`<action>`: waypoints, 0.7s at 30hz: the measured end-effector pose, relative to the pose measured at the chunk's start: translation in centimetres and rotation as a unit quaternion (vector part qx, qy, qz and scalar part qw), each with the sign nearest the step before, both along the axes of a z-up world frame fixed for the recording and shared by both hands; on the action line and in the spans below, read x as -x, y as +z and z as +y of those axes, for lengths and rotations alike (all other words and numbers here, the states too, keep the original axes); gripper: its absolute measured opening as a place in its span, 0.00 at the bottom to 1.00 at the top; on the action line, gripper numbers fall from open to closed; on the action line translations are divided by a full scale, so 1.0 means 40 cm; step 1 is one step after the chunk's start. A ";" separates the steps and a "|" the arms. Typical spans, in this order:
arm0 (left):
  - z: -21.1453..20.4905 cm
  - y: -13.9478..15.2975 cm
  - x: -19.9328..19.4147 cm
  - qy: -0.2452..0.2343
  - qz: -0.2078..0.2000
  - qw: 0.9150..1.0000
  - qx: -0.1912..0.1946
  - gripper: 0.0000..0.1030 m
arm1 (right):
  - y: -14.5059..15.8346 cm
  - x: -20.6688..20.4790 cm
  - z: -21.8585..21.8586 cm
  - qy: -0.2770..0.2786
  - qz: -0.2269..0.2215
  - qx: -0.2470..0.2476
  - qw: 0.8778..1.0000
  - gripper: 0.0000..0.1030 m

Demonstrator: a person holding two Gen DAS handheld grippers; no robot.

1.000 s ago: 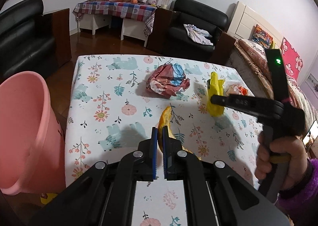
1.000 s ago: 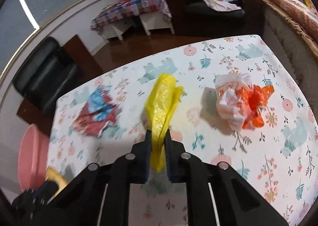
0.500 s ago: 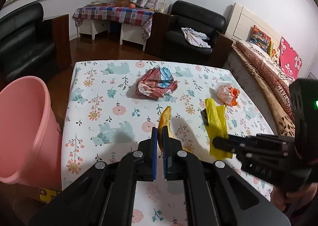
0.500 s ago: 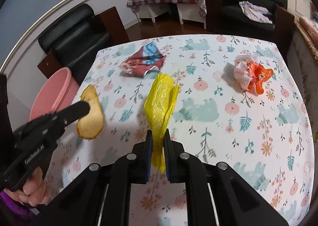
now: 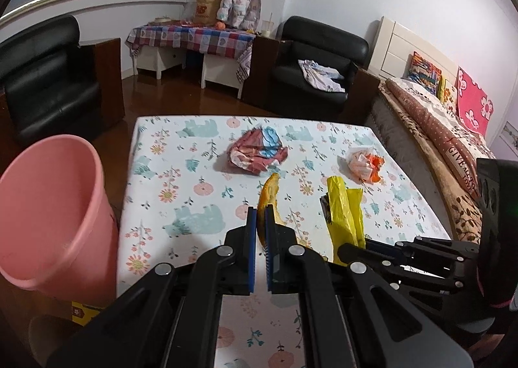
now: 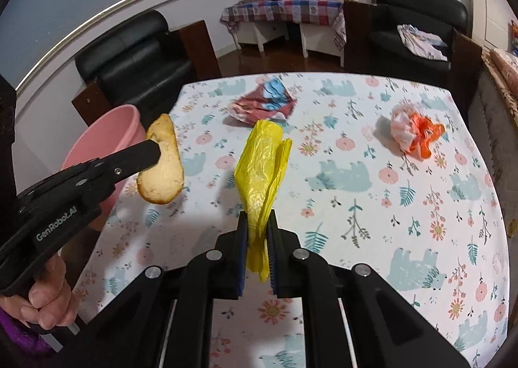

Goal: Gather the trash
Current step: 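Carry the orange peel and yellow bag over the pink bucket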

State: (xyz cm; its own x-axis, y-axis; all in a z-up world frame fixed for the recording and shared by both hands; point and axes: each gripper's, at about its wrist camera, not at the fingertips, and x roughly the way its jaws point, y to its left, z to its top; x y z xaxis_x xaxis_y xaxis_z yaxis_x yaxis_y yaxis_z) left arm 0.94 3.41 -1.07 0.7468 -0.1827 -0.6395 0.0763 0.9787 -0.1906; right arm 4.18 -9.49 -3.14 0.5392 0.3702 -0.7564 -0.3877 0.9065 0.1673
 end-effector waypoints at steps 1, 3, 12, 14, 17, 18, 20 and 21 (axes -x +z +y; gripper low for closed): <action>0.007 0.006 0.004 0.004 -0.004 1.000 -0.001 0.04 | 0.004 0.004 0.007 0.003 -0.003 -0.001 1.000 0.10; 0.023 0.016 0.013 0.012 -0.014 1.000 -0.003 0.04 | 0.013 0.006 0.026 0.011 -0.009 -0.003 1.000 0.10; 0.177 0.075 0.051 0.087 -0.052 0.995 -0.021 0.04 | 0.070 -0.012 0.173 0.081 -0.021 -0.031 0.996 0.10; 0.214 0.083 0.061 0.106 -0.057 0.992 -0.027 0.04 | 0.085 -0.018 0.220 0.100 -0.025 -0.039 0.994 0.10; 0.283 0.091 0.079 0.142 -0.061 0.987 -0.037 0.04 | 0.096 -0.023 0.280 0.123 -0.025 -0.048 0.991 0.10; 0.304 0.091 0.083 0.152 -0.061 0.986 -0.038 0.04 | 0.099 -0.027 0.307 0.132 -0.023 -0.049 0.990 0.10; 0.345 0.087 0.088 0.169 -0.057 0.983 -0.038 0.04 | 0.100 -0.034 0.347 0.147 -0.017 -0.053 0.988 0.10; 0.359 0.085 0.090 0.176 -0.056 0.982 -0.038 0.04 | 0.099 -0.039 0.368 0.154 -0.013 -0.053 0.987 0.10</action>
State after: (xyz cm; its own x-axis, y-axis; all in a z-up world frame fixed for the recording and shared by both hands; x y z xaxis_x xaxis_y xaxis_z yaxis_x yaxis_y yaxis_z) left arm -2.67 17.77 2.32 0.8209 0.1453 -0.5523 -0.2537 0.9592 -0.1247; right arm 5.74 5.22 0.82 0.4076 0.5966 -0.6914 -0.6477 0.7226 0.2417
